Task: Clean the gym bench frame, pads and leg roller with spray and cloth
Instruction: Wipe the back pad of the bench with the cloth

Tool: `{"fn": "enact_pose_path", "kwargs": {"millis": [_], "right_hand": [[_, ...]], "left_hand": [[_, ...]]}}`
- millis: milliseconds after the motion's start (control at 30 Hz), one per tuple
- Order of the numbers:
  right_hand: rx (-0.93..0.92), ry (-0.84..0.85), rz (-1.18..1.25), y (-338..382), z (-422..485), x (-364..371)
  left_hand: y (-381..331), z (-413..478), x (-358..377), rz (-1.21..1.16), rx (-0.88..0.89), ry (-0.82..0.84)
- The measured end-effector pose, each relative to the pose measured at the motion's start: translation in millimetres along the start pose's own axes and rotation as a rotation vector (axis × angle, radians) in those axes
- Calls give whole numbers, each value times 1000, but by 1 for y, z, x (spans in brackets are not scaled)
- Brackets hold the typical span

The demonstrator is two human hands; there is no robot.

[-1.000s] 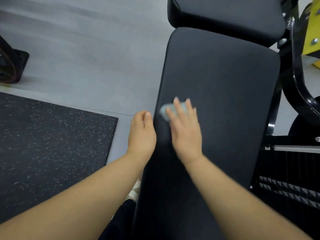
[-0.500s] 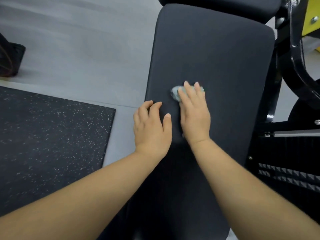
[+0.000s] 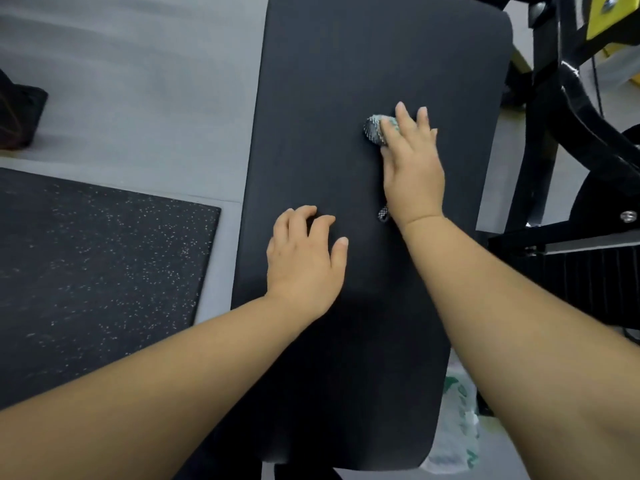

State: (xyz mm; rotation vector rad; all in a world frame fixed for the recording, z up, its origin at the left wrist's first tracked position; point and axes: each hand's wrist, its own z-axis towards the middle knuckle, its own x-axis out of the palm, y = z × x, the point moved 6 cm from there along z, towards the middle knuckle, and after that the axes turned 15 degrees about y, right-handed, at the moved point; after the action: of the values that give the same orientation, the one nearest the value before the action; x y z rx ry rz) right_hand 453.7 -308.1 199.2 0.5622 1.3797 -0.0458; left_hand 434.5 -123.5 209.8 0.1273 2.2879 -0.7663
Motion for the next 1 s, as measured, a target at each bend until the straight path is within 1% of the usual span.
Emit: {"fn": "enact_pose_path", "kwargs": {"millis": [33, 67, 100, 167, 233, 300, 367, 400, 433, 500, 533, 567, 600, 633, 667, 733, 767, 833, 900, 967, 1000], "right_hand": [[24, 3, 10, 2, -12, 3], [5, 17, 1, 7, -33, 8], [-55, 46, -14, 14, -62, 16], [-199, 162, -45, 19, -135, 30], [-298, 270, -71, 13, -192, 32], [-406, 316, -117, 2, -200, 27], [-457, 296, -138, -1, -160, 22], [-421, 247, -143, -1, -130, 18], [-336, 174, -135, -1, -95, 12], [-97, 34, -74, 0, -30, -2], [29, 2, -35, 0, -6, -7], [114, -25, -3, 2, 10, -11], [154, -57, 11, 6, 17, -12], [149, -77, 10, 9, 17, -9], [95, -81, -1, 14, 9, -3], [-106, -59, -20, 27, -37, 13], [-217, -31, -6, 33, -69, 20], [-361, 74, 1, 35, -123, 29], [-431, 137, -32, 30, -140, 30], [-461, 145, -50, 28, -112, 31], [-453, 111, -65, 28, -87, 29]], "left_hand": [[-3, 0, 4, 14, -3, -5], [-5, 1, 6, 20, -7, -11], [-5, 1, 8, 17, -16, -15], [-5, 3, 9, 6, -37, -26], [-3, 4, 7, 27, -39, -32], [-2, 4, 3, 31, -9, -24], [0, 5, -2, 9, 11, -13], [1, 5, -4, 4, 14, -3], [1, 4, -6, 6, 14, 7], [0, 5, -9, 13, 22, 18], [0, 6, -9, 13, 26, 26], [0, 6, -10, 8, 26, 38], [1, 6, -11, -1, 23, 54], [2, 7, -12, -14, 23, 70], [2, 7, -13, -29, 27, 86], [3, 7, -14, -51, 45, 121], [3, 6, -15, -54, 62, 141], [7, 5, -15, -42, 104, 191], [13, 4, -13, -31, 136, 227], [17, 4, -15, -17, 148, 225], [17, 4, -15, -7, 149, 219]]}}
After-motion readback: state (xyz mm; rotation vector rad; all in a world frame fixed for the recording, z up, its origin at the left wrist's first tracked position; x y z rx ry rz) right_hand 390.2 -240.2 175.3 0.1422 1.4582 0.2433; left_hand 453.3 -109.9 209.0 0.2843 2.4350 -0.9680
